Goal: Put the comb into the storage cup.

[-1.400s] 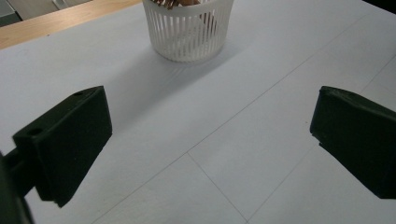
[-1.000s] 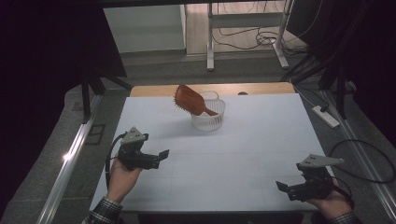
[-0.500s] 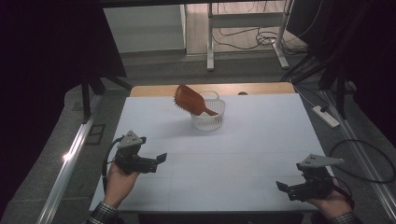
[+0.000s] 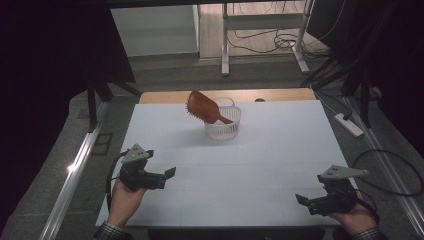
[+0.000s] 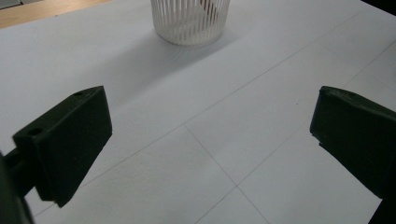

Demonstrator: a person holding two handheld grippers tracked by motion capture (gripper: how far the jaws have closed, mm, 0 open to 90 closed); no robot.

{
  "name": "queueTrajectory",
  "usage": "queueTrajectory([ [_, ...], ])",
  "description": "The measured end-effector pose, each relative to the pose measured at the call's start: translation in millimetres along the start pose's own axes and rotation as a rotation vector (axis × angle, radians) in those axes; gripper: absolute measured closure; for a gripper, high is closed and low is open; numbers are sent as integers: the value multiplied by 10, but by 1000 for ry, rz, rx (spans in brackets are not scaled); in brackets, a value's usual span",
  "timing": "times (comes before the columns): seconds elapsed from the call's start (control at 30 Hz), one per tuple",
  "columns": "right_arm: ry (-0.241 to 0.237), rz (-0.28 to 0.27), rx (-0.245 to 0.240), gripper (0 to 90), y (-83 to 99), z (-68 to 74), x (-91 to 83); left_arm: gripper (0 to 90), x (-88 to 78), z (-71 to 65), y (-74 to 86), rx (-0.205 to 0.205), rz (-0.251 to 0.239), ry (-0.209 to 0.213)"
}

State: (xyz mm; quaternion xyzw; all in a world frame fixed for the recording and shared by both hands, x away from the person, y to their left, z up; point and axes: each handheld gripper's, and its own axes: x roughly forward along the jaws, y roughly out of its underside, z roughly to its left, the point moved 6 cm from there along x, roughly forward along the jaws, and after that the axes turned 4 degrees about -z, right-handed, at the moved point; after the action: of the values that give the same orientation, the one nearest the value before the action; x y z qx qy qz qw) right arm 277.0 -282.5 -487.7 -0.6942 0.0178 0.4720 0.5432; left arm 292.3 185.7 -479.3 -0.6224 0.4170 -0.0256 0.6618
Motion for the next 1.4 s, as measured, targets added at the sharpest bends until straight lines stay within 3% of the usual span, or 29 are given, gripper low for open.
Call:
queueTrajectory([
  [1.4,3,1,2,0,-1,-1,2,0,-295,-33,282,-25,-10,-51],
])
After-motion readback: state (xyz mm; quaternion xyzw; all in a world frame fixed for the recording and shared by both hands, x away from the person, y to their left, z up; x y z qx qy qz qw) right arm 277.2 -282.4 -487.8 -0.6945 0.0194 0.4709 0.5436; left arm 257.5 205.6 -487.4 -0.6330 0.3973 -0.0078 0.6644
